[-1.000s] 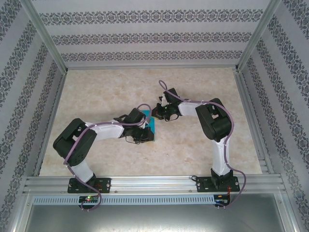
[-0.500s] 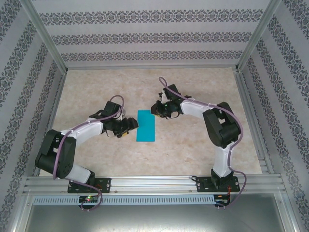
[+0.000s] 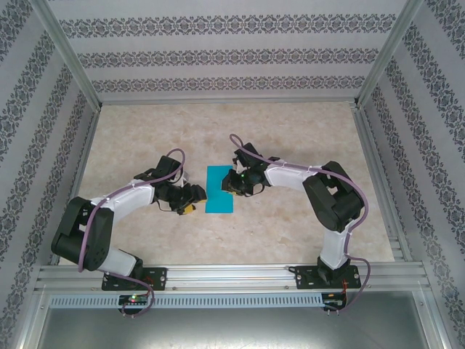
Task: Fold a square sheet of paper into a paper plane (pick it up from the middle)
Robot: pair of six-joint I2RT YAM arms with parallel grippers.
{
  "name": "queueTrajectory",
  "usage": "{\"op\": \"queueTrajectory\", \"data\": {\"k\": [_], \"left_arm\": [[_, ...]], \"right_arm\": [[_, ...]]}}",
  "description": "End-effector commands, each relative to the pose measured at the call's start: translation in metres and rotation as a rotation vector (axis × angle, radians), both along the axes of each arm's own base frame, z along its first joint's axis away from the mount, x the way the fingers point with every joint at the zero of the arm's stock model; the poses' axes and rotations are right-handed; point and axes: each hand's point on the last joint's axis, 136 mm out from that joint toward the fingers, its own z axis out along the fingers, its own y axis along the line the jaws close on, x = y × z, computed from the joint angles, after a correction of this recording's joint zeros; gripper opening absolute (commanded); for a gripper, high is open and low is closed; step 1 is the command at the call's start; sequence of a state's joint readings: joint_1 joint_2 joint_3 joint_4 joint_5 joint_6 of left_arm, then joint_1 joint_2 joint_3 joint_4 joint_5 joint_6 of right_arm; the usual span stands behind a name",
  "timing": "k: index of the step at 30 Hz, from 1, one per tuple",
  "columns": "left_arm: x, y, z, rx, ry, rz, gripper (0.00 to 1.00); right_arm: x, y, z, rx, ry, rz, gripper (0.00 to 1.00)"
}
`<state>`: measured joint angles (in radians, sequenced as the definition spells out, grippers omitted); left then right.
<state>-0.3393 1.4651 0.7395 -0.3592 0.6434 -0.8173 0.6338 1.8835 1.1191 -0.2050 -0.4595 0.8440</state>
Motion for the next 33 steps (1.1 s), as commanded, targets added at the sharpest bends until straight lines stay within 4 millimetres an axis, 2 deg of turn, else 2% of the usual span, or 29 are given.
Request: {"op": "queueTrajectory", "data": {"k": [1,15,25,33], "left_arm": [[-0.008,-0.009,-0.001,-0.030,0.051,-0.023,0.56],[-0.008,-0.020,-0.011,-0.026,0.104,-0.078,0.36],[-0.010,-0.020,-0.025,0.016,0.160,-0.086,0.32],[-0.008,-0.021,-0.025,0.011,0.164,-0.085,0.30]], "right_arm": [[-0.007,0.001,0.004,-0.008,-0.013,-0.025,0.21],[-0.024,-0.007,0.000,-0.018,0.000,-0.011,0.19],[-0.040,-0.010,-0.011,0.011,0.045,-0.008,0.16],[-0.046,-0.015,-0.026,-0.027,0.086,-0.005,0.16]]}}
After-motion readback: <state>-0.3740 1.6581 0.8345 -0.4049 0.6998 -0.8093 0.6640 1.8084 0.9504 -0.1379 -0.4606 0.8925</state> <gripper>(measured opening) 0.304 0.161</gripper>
